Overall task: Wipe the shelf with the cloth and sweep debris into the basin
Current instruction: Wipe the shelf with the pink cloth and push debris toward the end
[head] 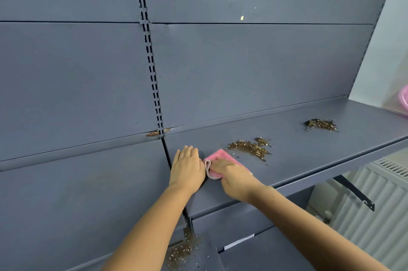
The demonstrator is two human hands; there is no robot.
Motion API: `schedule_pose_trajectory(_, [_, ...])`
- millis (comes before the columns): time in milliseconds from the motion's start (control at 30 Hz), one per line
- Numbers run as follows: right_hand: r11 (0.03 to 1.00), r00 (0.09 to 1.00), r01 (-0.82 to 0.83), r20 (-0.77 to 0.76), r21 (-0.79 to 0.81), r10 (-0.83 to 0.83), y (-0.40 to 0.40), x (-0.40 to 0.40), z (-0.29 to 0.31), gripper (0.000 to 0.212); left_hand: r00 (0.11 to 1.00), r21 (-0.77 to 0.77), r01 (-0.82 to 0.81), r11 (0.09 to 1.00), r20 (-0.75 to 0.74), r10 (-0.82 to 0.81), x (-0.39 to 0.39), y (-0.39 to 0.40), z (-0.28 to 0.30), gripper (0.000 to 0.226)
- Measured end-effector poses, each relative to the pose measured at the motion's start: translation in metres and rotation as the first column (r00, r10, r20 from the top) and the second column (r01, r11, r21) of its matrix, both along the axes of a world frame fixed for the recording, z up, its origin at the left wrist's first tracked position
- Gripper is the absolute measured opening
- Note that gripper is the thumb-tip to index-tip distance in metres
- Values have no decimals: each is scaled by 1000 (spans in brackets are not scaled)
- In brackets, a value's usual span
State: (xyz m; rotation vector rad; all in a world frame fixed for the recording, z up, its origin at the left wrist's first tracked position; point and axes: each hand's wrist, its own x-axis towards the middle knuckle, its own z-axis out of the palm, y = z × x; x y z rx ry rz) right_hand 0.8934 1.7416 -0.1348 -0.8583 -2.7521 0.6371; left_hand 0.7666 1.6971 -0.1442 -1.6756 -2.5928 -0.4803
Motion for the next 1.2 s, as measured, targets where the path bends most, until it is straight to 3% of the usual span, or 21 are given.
schedule_pose_trajectory(67, [999,999,34,1,-42,-34,6,6,-1,57,1000,-1,2,1000,-3,-2,0,0,-1,44])
schedule_pose_trajectory(267, [984,984,176,-14,-35,-177,44,31,2,46,1000,-8,-1,1000,11,1,1,-1,-1,45])
schedule_pose_trajectory(367, [972,971,235,-33,-15,-235,64,38,5,29,1000,-7,1,1000,10,-1,1,-2,-1,45])
schedule_pose_trajectory(433, [963,960,267,-85,-15,-268,61,40,11,34,1000,-8,-1,1000,5,2,1,-1,-1,45])
schedule_pose_trajectory(533, [986,980,160,-116,-41,-163,41,32,18,49,1000,-13,-8,1000,5,8,1,1,-1,45])
schedule_pose_trajectory(667, [999,1000,28,-7,17,-28,27,21,-6,55,1000,-13,-15,1000,0,15,2,0,-1,45])
schedule_pose_trajectory(900, [976,975,214,-59,-29,-216,52,40,14,50,999,38,-48,998,-15,48,3,-2,1,47])
schedule_pose_trajectory(1000, [996,976,94,-197,-10,-94,29,24,26,44,996,68,-89,994,-10,90,3,-2,2,49])
schedule_pose_trajectory(1100, [998,997,-53,-54,19,54,14,-14,17,41,992,65,-125,990,-1,125,2,-3,2,53])
schedule_pose_trajectory(1200, [998,996,-59,-73,-19,58,15,-32,-7,41,989,44,-149,988,18,149,1,-5,3,54])
